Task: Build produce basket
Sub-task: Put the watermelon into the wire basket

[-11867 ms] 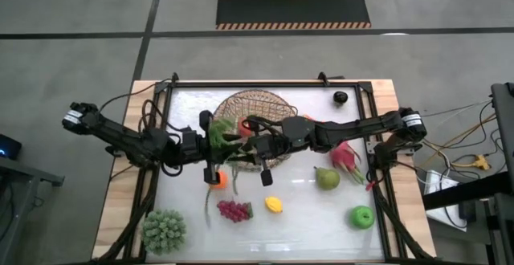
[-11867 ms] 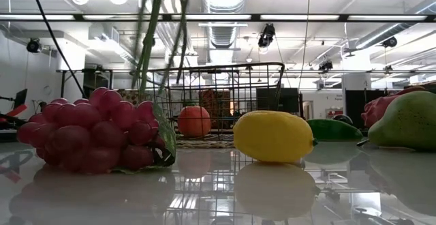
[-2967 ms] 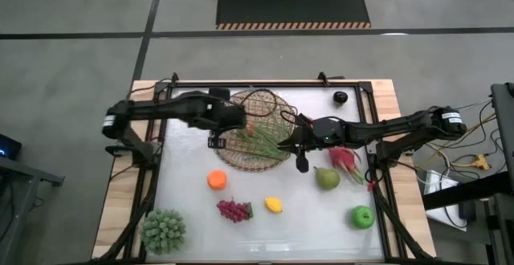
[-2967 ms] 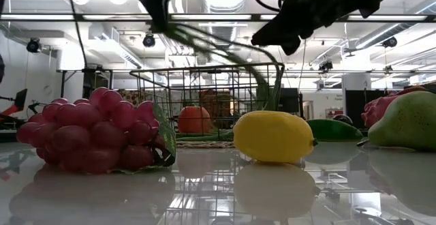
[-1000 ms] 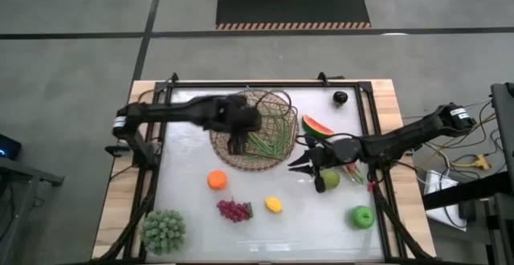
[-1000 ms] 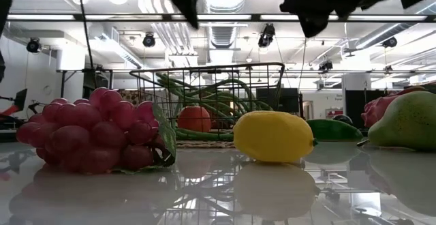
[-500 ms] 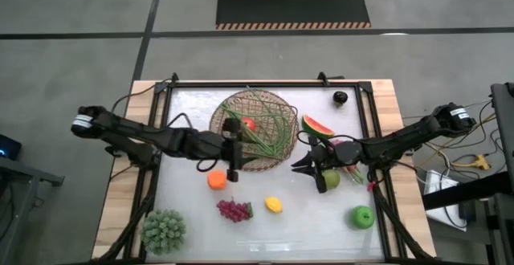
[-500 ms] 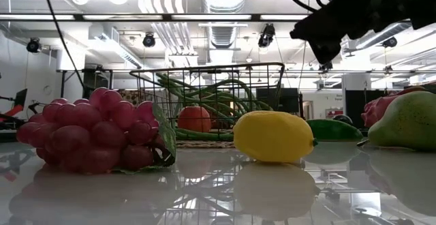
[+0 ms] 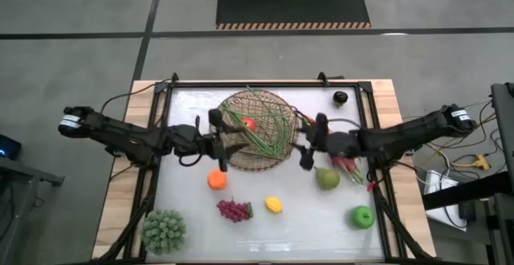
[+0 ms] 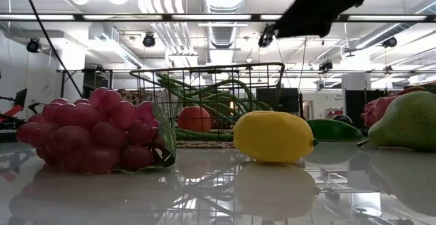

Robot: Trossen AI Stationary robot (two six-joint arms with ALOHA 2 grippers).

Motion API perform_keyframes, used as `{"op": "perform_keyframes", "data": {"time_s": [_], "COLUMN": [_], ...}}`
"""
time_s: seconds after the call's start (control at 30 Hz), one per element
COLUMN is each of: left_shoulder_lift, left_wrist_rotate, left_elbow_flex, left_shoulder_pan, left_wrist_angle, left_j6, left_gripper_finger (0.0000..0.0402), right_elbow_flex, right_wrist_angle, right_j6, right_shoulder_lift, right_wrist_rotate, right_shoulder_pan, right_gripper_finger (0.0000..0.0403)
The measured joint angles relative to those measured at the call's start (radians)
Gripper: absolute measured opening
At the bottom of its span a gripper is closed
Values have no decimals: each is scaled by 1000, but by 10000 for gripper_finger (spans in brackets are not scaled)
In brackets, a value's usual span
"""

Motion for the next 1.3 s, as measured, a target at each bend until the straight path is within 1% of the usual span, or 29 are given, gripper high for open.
{"op": "perform_keyframes", "data": {"time_s": [0.07,0.13,0.17,0.23,0.3,0.43,0.47,0.5,0.57,0.67,0.77,0.87,1.0,1.07,1.13,1.3], "left_shoulder_lift": [-23,-48,-60,-85,-100,-123,-132,-139,-151,-158,-159,-159,-158,-158,-159,-158], "left_wrist_rotate": [-18,-18,-18,-19,-19,-19,-18,-18,-18,-18,-18,-18,-18,-18,-18,-18], "left_elbow_flex": [-20,-42,-50,-62,-66,-66,-66,-67,-67,-67,-67,-69,-85,-90,-99,-114], "left_shoulder_pan": [18,40,51,76,100,129,133,134,134,133,133,133,133,133,133,133], "left_wrist_angle": [2,-1,-1,2,10,43,41,37,41,36,35,33,28,36,41,37], "left_j6": [25,33,32,31,30,29,28,28,22,20,5,-6,-5,-5,3,6], "left_gripper_finger": [188,187,187,187,187,187,187,187,187,187,187,187,187,187,187,187], "right_elbow_flex": [70,117,134,155,161,133,122,112,87,34,-20,-75,-134,-160,-180,-206], "right_wrist_angle": [-222,-407,-486,-590,-641,-633,-636,-634,-614,-523,-439,-387,-320,-281,-239,-225], "right_j6": [27,44,46,44,33,-40,-67,-90,-149,-208,-224,-211,-187,-183,-174,-135], "right_shoulder_lift": [2,5,6,5,-1,-8,-7,-6,-6,-6,-6,-5,-5,-5,-5,-5], "right_wrist_rotate": [3,-3,-13,-70,-173,-465,-515,-543,-574,-581,-576,-566,-492,-475,-476,-492], "right_shoulder_pan": [-47,-106,-140,-216,-300,-465,-500,-532,-577,-600,-601,-601,-601,-602,-601,-603], "right_gripper_finger": [240,248,250,253,253,250,249,248,247,247,244,239,231,229,227,225]}}
